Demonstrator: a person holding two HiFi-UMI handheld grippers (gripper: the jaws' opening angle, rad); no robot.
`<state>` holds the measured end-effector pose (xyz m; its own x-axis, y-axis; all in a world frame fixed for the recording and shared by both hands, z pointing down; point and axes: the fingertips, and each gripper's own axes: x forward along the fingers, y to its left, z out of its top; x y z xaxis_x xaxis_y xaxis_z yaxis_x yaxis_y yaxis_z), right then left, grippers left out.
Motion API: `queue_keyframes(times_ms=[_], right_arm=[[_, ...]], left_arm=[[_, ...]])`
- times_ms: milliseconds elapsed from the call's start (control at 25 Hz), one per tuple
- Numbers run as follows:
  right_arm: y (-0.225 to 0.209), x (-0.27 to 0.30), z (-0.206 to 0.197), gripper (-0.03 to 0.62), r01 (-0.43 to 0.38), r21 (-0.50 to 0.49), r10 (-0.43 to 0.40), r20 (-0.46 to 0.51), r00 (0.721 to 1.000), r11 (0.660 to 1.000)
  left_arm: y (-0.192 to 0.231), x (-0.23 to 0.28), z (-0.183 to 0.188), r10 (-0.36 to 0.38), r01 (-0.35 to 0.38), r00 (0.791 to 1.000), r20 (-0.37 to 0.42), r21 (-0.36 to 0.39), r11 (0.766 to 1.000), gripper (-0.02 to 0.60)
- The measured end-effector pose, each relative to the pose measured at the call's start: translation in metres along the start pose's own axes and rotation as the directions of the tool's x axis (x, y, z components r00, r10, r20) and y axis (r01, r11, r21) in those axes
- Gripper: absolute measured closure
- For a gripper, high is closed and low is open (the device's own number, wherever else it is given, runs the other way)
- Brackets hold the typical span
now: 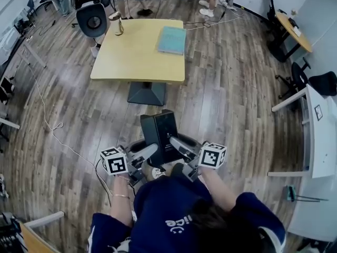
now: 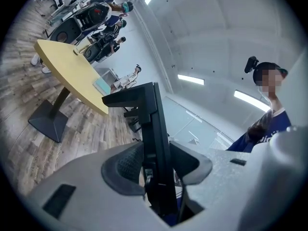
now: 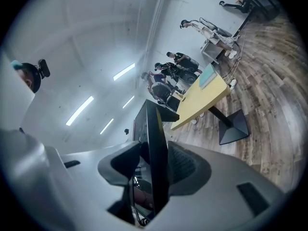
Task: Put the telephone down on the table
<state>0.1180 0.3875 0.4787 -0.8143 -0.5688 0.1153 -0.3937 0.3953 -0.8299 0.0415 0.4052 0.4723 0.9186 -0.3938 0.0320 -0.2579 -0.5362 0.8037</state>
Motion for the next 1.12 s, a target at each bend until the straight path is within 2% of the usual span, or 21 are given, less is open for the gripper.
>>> queue_keyframes(times_ms=[320,480,720,1120], right_arm=[[-0.009,-0.002,0.007,0.405,-0.011,0.0,0.011,0.005,1.0,1.0],[-0.025,0.005,0.019,0.407,-0.026,0.007,0.026,-0.013,1.0,1.0],[-0.047,0.033,0.047,0.407,-0.064,0.035,0.065,-0.05,0.997,0.997],[-0.097,0.075,0.119,0.407,-0.102,0.061,0.107,-0.085,0.991,0.993]], left_arm=[[0.004,0.009,0.002,0.008,-0.008,1.0,0.01,0.018,1.0,0.413],[0.016,0.023,0.009,0.036,-0.036,0.999,0.029,0.005,0.999,0.413],[0.042,0.038,0.038,0.092,-0.092,0.994,0.053,-0.003,0.996,0.413],[0.09,0.09,0.099,0.145,-0.145,0.986,0.077,-0.008,0.989,0.412]])
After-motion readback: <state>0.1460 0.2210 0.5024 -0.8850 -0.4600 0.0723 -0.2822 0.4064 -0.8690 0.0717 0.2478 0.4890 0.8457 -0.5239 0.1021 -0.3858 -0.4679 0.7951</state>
